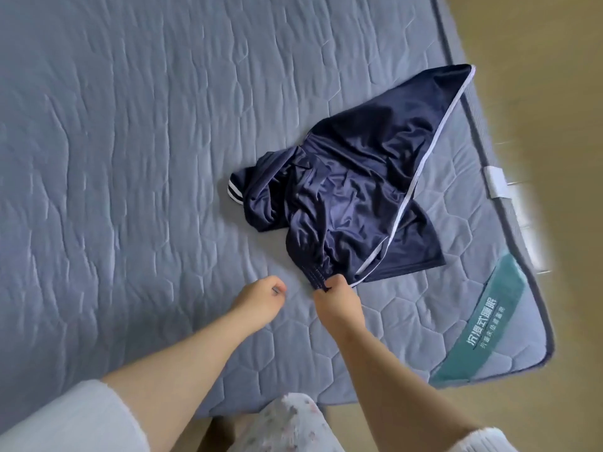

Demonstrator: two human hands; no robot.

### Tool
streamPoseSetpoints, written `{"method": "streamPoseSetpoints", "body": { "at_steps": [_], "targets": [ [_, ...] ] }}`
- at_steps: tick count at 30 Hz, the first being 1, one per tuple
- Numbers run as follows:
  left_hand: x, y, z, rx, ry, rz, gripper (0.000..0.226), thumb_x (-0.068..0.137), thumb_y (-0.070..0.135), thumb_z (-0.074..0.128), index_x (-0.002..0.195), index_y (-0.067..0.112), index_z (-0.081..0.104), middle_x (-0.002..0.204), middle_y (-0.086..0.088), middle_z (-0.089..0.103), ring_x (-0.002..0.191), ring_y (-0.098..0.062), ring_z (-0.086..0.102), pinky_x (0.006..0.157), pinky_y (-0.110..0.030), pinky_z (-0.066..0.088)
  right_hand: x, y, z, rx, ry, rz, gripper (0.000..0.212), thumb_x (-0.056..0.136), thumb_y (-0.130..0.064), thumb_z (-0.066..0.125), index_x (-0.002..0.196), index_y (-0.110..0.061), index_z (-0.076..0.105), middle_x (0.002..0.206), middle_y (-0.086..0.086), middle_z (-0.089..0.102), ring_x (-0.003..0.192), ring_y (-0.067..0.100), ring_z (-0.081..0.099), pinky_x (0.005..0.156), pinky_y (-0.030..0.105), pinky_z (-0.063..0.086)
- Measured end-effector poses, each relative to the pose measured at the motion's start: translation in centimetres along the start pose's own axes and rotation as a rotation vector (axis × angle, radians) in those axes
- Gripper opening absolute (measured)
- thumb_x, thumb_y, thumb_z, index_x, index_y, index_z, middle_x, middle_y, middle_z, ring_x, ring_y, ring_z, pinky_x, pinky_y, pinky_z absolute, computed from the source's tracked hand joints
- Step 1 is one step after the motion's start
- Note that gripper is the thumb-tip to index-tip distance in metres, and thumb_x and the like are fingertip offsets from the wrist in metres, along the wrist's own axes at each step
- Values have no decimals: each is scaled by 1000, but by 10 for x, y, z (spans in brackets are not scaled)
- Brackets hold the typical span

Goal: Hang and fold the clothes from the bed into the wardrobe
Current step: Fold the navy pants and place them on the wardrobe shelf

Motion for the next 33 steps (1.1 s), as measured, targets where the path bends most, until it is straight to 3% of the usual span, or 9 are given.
{"method": "streamPoseSetpoints", "body": {
  "at_steps": [3, 6, 9, 11, 14, 18, 25, 29, 33],
  "targets": [
    [25, -6, 22, -18, 8, -17, 15, 91, 16, 47, 92, 27, 57, 90, 6, 58, 86, -16, 57, 71, -21, 41, 36, 9, 1, -227, 56, -48, 30, 88, -15, 42, 117, -13, 46, 125, 6, 46, 114, 29, 40, 92, 36, 36],
    [43, -13, 40, -15, -10, -38, 18, 91, 15, 46, 100, 21, 60, 96, 0, 63, 91, -22, 59, 75, -23, 43, 66, 10, 13, -460, 77, -133, 44, 88, -18, 47, 132, -20, 38, 147, 4, 22, 124, 28, 31, 100, 37, 29],
    [53, -20, 55, -62, -38, -57, 21, 91, 11, 45, 105, 17, 60, 103, -5, 65, 91, -23, 58, 73, -22, 40, 88, 15, 27, -688, 72, -189, 64, 87, -18, 53, 142, -25, 21, 154, 5, 7, 128, 28, 27, 103, 36, 26],
    [60, -22, 57, -100, -34, -57, 21, 92, 12, 47, 107, 16, 60, 105, -3, 64, 96, -21, 58, 72, -18, 38, 101, 17, 30, -829, 109, -235, 74, 87, -21, 56, 146, -24, 11, 153, 6, 10, 128, 27, 30, 102, 36, 28],
    [70, -29, 53, -131, -18, -55, 20, 92, 13, 47, 108, 15, 60, 107, -2, 63, 96, -21, 59, 69, -17, 36, 108, 11, 28, -994, 214, -354, 71, 89, -17, 52, 146, -21, 11, 143, 5, 28, 122, 25, 38, 96, 35, 32],
    [71, -42, 42, -121, 0, -70, 21, 93, 15, 45, 109, 19, 59, 106, 2, 61, 89, -17, 56, 74, -20, 39, 105, 1, 23, -912, 209, -415, 36, 91, -13, 44, 127, -19, 41, 111, 0, 56, 106, 25, 47, 87, 34, 33],
    [36, -30, 10, -127, 31, 30, 29, 86, 2, 47, 109, 16, 57, 102, -1, 62, 90, -21, 58, 74, -25, 45, 46, -43, 11, -734, 272, -498, 17, 87, -24, 44, 101, -18, 48, 80, -1, 52, 89, 25, 45, 81, 34, 29],
    [5, -23, -23, -175, 97, 100, 40, 82, 0, 49, 115, 21, 54, 95, 6, 52, 84, -17, 55, 72, -24, 45, -12, -95, 2, -772, 440, -637, 9, 81, -20, 60, 87, -15, 55, 73, 1, 54, 77, 27, 49, 76, 35, 31],
    [-33, -31, -83, -266, 221, 125, 46, 81, 0, 51, 120, 25, 51, 102, 2, 54, 91, -26, 58, 76, -32, 52, -88, -160, -2, -794, 591, -830, 33, 48, -12, 89, 65, -11, 61, 52, 3, 52, 50, 28, 51, 57, 36, 45]
  ]
}}
Point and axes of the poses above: each hand's wrist, its own x-axis towards the middle knuckle, its own z-axis out of the palm, y = z × x, the point moved 10 cm from there along x, towards the middle knuckle
